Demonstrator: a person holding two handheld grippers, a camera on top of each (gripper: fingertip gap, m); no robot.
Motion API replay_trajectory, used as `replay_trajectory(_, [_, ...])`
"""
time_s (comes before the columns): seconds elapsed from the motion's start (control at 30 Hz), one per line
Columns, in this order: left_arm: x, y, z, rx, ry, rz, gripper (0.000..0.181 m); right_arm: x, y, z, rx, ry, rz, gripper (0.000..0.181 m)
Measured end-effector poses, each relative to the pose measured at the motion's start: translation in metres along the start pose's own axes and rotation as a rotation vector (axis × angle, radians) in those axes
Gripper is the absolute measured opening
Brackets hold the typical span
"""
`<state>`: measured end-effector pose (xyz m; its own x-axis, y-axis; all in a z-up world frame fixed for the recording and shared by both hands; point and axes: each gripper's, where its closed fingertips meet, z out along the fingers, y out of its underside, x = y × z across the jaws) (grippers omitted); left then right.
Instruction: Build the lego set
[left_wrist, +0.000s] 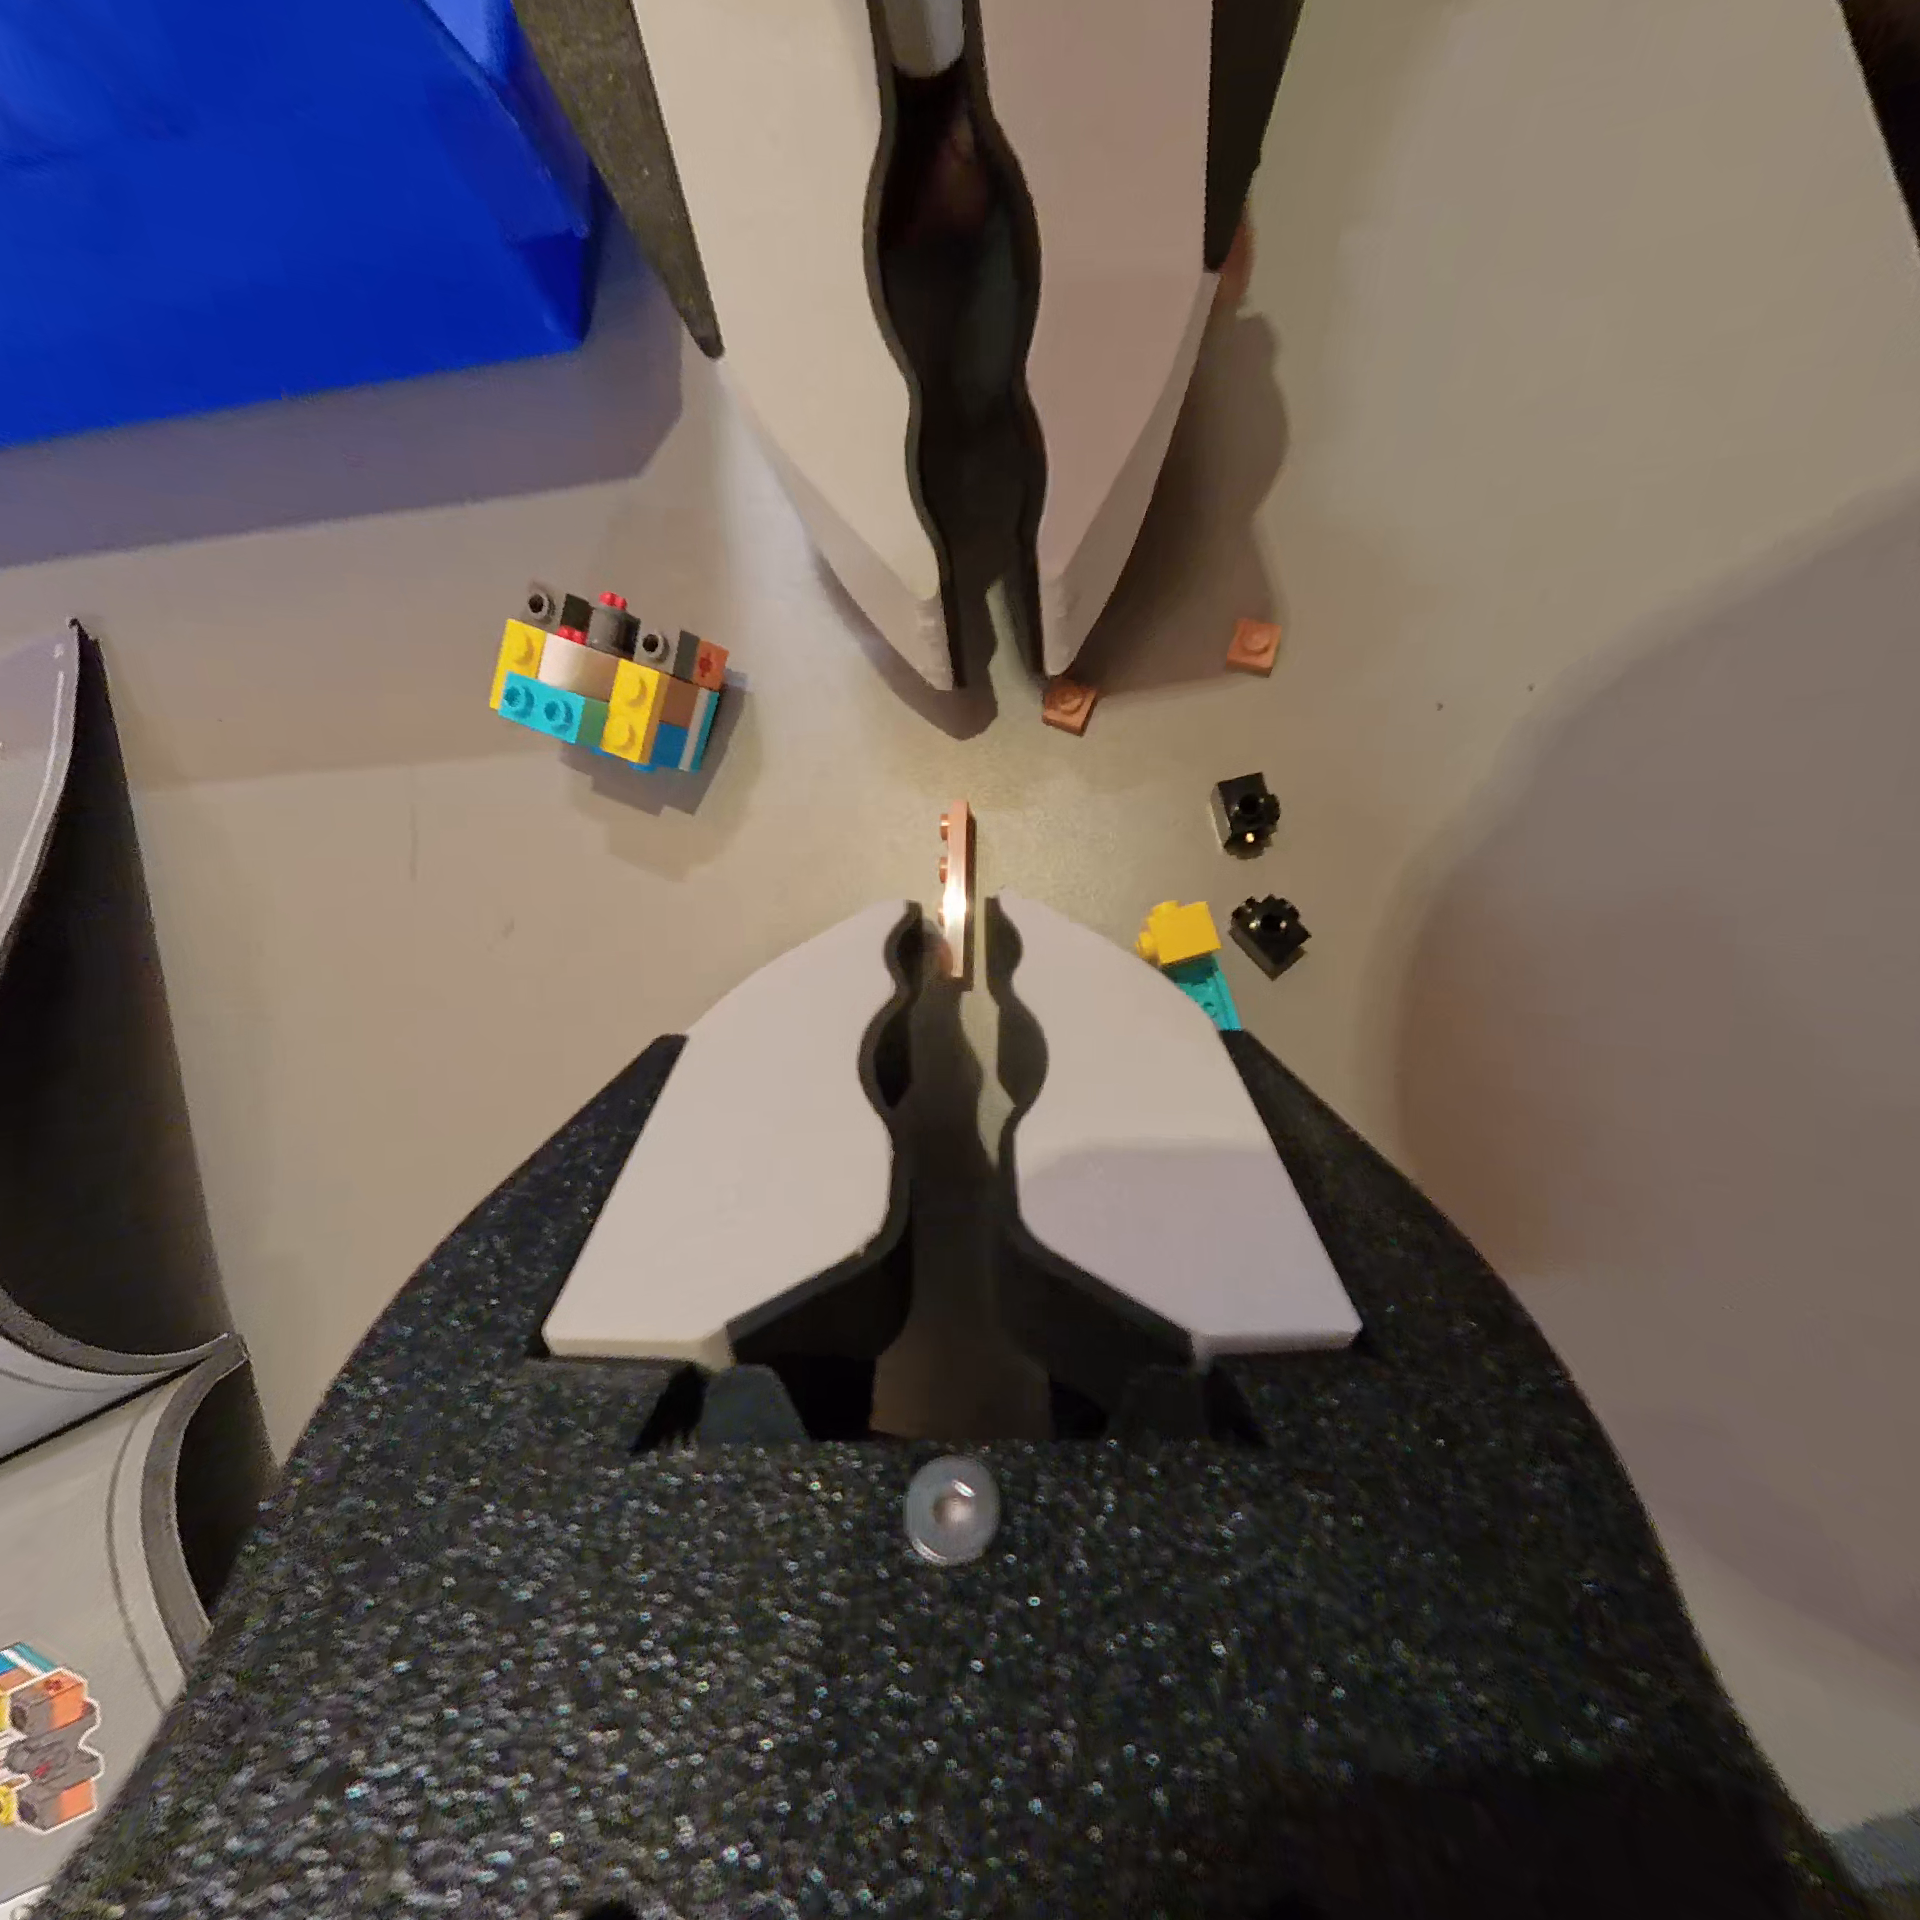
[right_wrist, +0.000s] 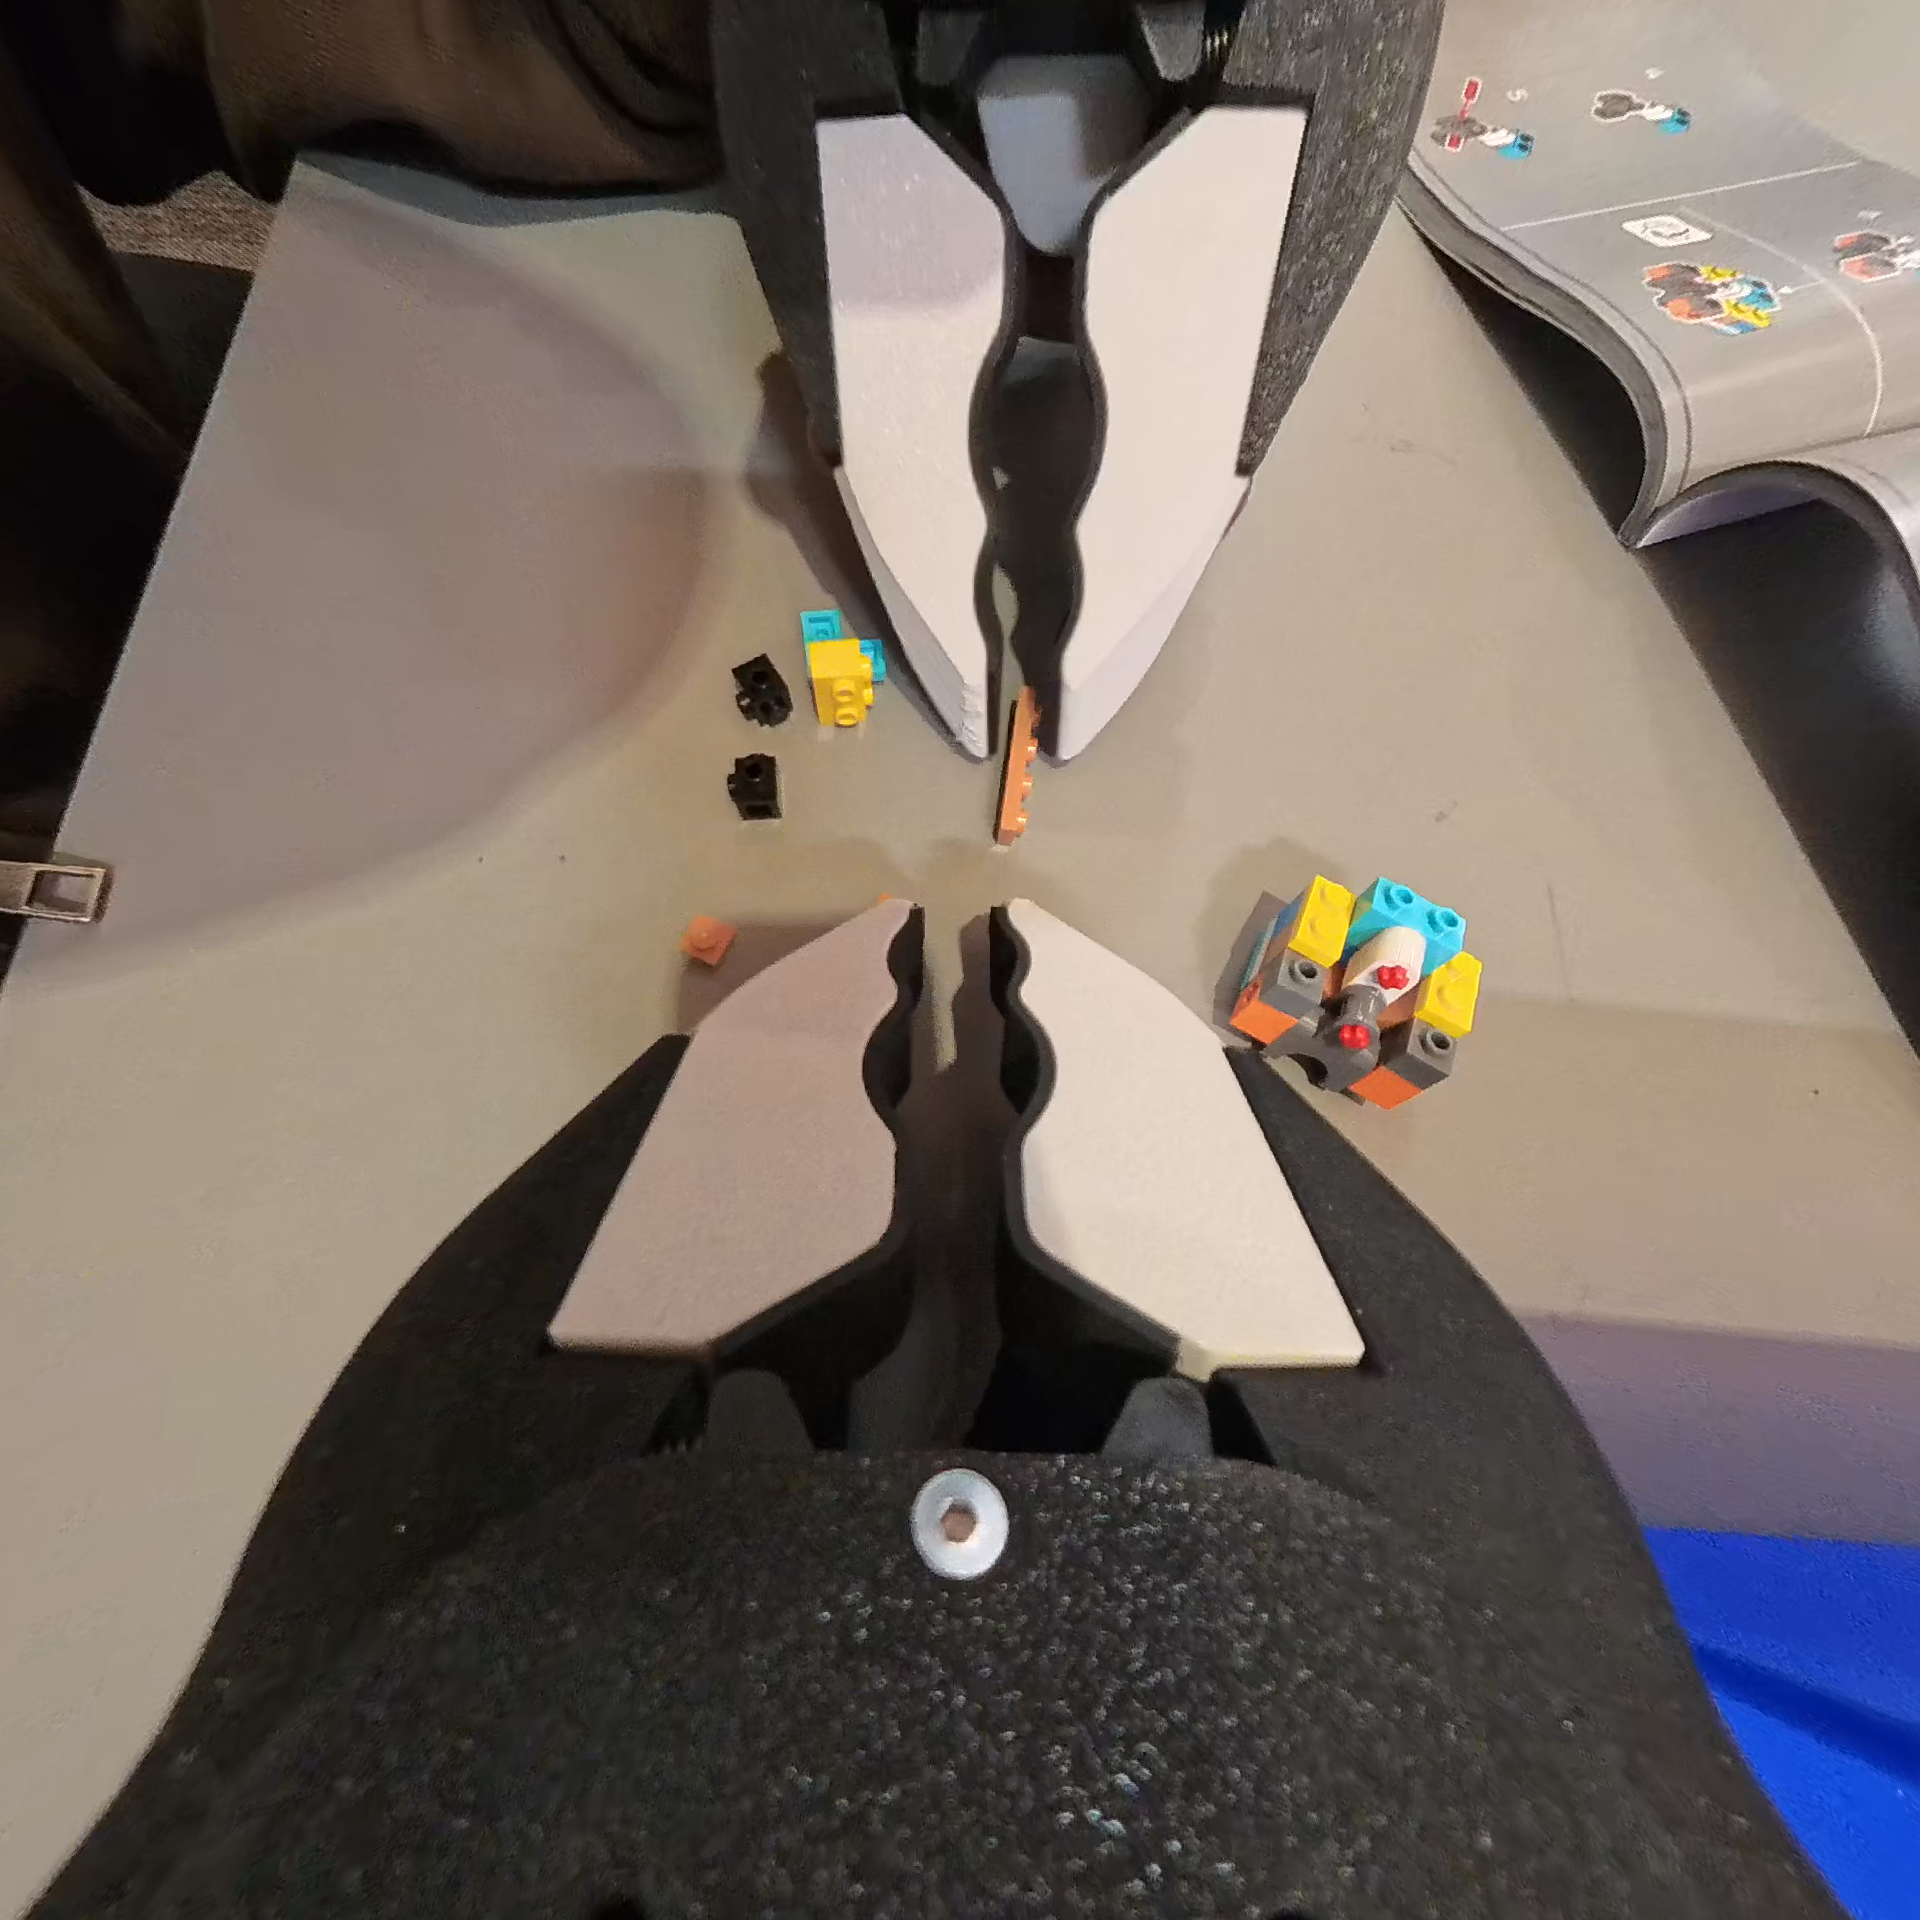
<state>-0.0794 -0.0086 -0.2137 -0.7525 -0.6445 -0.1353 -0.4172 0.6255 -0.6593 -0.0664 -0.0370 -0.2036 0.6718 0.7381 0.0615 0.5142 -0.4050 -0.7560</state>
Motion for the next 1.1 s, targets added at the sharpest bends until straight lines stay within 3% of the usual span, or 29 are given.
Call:
replay_trajectory(0.43, [-0.01, -0.019, -0.011, 0.12, -0.048, -0.024, 0.015, -0.009, 0.007, 0.004, -0.064, -0.028, -0.01, 0.014])
replay_trajectory(0.7, [-0.002, -0.025, -0.006, 0.13, -0.029, 0.039, 0.015, -0.011, 0.007, 0.006, -0.068, -0.045, 0.011, 0.002])
replay_trajectory(1.1, [-0.01, -0.034, -0.011, 0.188, -0.088, 0.062, 0.014, -0.008, 0.007, 0.004, -0.065, -0.034, 0.017, 0.0])
